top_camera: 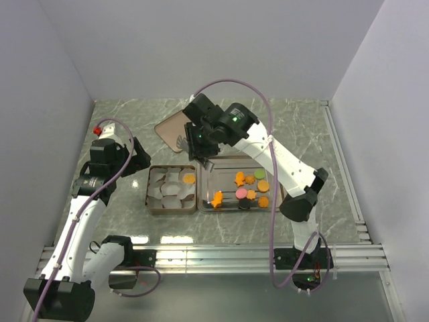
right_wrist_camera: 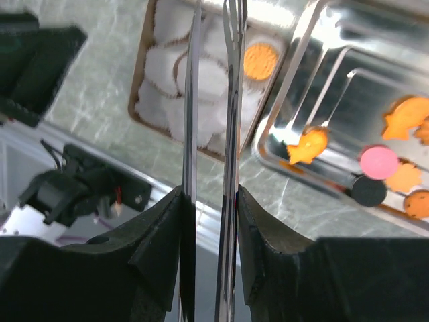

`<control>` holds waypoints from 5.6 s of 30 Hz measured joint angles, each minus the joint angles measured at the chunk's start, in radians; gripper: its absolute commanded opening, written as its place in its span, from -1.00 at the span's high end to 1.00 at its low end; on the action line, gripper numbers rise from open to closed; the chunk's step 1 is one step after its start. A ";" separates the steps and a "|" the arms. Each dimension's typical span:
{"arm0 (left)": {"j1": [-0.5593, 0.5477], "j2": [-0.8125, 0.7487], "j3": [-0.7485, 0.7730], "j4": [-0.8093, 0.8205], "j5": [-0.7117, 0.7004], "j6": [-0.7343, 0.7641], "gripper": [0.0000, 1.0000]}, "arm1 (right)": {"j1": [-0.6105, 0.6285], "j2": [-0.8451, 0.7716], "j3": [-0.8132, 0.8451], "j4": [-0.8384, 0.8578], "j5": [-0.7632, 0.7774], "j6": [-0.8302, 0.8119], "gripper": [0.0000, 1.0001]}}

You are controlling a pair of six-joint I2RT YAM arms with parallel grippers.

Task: Pack the cookies

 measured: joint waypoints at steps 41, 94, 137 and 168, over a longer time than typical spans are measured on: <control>-0.013 0.023 0.000 0.000 -0.034 -0.002 -0.99 | 0.045 -0.355 -0.900 0.158 -0.001 0.094 -0.21; -0.041 -0.045 0.000 0.000 -0.052 -0.003 -0.99 | 0.029 0.090 0.033 0.000 0.008 0.025 0.31; -0.064 -0.010 0.000 0.000 -0.053 -0.003 -0.99 | 0.018 0.214 -0.066 0.068 -0.108 0.056 -0.05; -0.082 -0.026 -0.010 -0.008 -0.113 -0.044 -0.99 | -0.337 -0.570 -1.070 0.171 0.045 0.043 -0.05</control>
